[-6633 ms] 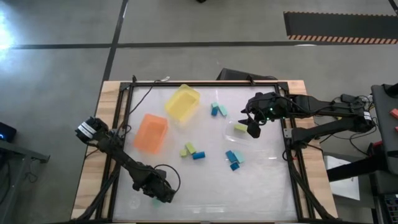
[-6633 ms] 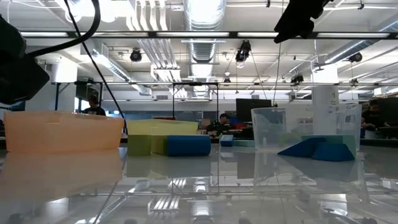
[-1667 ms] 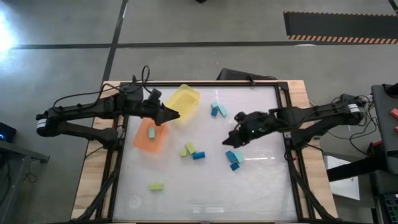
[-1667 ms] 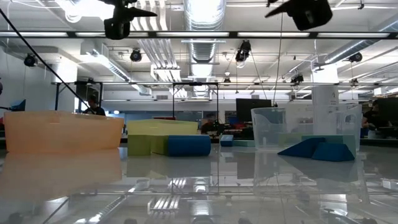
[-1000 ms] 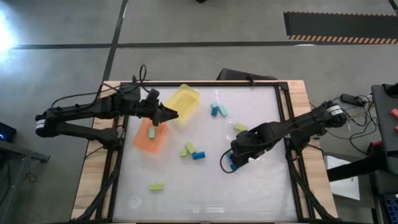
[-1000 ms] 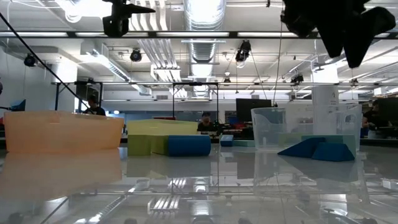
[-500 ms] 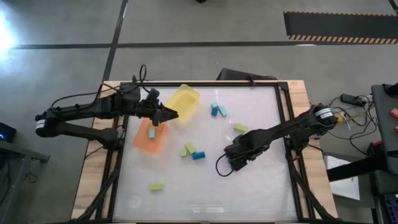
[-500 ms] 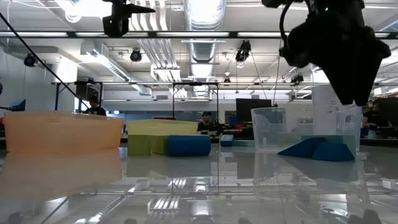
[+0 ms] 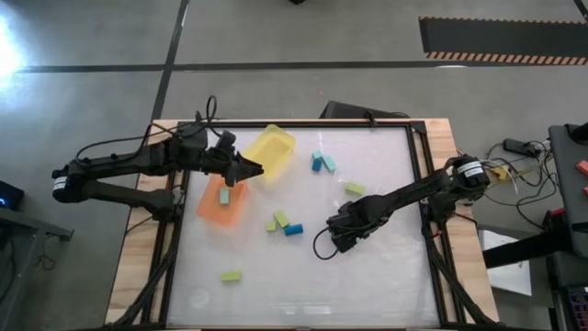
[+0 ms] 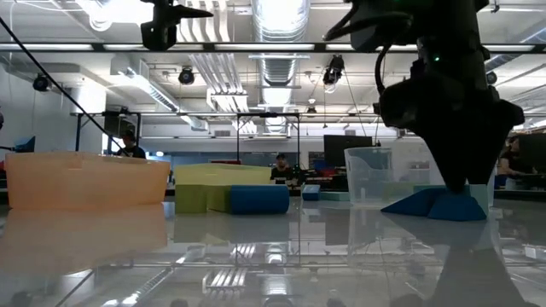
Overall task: Sort & place blocks by color
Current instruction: Put the light blue block into the orange bin
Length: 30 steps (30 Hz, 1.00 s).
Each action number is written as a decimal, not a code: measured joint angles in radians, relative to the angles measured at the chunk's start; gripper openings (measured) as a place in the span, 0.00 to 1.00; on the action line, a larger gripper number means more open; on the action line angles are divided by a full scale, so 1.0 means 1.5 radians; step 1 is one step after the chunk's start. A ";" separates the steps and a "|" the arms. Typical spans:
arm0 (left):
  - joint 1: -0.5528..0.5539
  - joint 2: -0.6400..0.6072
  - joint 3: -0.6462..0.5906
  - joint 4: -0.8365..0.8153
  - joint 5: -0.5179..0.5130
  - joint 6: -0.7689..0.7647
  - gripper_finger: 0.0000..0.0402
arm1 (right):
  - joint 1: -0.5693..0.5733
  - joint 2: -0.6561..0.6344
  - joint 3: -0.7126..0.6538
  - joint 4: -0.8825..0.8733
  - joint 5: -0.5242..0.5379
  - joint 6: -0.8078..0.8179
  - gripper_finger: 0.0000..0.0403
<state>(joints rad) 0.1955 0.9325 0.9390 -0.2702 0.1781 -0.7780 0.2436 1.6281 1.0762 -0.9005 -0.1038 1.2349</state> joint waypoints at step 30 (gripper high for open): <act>-0.002 0.032 -0.001 0.119 0.000 0.001 0.40 | 0.000 -0.197 0.007 -0.003 0.039 -0.063 0.30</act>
<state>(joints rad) 0.1928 0.9800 0.9371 -0.0917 0.1780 -0.7767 0.2442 1.3320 1.0866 -0.9056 -0.0453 1.1402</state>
